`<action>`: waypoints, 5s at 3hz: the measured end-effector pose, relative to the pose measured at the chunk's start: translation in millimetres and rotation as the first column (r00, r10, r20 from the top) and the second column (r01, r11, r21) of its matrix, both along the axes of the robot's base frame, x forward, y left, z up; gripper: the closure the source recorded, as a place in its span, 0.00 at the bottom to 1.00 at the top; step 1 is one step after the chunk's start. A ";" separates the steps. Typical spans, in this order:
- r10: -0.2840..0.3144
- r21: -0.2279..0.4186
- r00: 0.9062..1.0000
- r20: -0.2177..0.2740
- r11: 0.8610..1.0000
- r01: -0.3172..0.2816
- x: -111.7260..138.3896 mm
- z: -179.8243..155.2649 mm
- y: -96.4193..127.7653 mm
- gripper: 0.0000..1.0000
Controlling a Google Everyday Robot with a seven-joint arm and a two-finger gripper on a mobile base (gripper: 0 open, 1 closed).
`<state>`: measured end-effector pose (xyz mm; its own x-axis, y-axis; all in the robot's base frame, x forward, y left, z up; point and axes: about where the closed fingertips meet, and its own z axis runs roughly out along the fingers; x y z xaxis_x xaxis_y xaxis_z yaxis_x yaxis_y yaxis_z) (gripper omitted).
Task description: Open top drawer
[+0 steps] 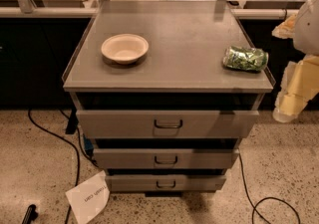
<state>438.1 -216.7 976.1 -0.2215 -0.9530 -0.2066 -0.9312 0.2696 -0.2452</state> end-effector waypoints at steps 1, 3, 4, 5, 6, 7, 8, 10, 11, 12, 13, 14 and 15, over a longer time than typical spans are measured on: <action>0.000 0.000 1.000 0.000 1.000 0.000 0.0 0.0 0.0 0.00; -0.096 0.095 0.993 0.071 0.991 0.089 -24.2 -15.2 6.2 0.00; -0.241 0.213 0.969 0.057 0.951 0.224 -48.8 -56.5 11.0 0.00; -0.371 0.327 0.929 0.004 0.878 0.349 -47.7 -109.1 17.0 0.00; -0.397 0.353 0.916 0.060 0.867 0.352 -33.9 -106.2 15.1 0.19; -0.397 0.353 0.916 0.060 0.867 0.352 -33.9 -106.2 15.1 0.42; -0.397 0.353 0.916 0.060 0.867 0.352 -33.9 -106.3 15.1 0.66; -0.450 0.411 0.887 0.101 0.831 0.375 -29.5 -114.7 13.0 1.00; -0.496 0.492 0.861 0.112 0.780 0.386 -38.3 -154.6 17.2 1.00; -0.539 0.589 0.826 0.166 0.726 0.355 -16.6 -170.7 20.4 1.00; -0.564 0.613 0.794 0.225 0.716 0.335 -4.5 -159.6 17.5 1.00; -0.564 0.612 0.794 0.226 0.716 0.335 -4.5 -159.5 17.3 1.00; -0.581 0.619 0.784 0.217 0.703 0.350 -5.4 -161.7 16.3 1.00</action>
Offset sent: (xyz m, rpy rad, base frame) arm -0.0018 -0.0007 -0.0072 0.0261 -0.0622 -0.0410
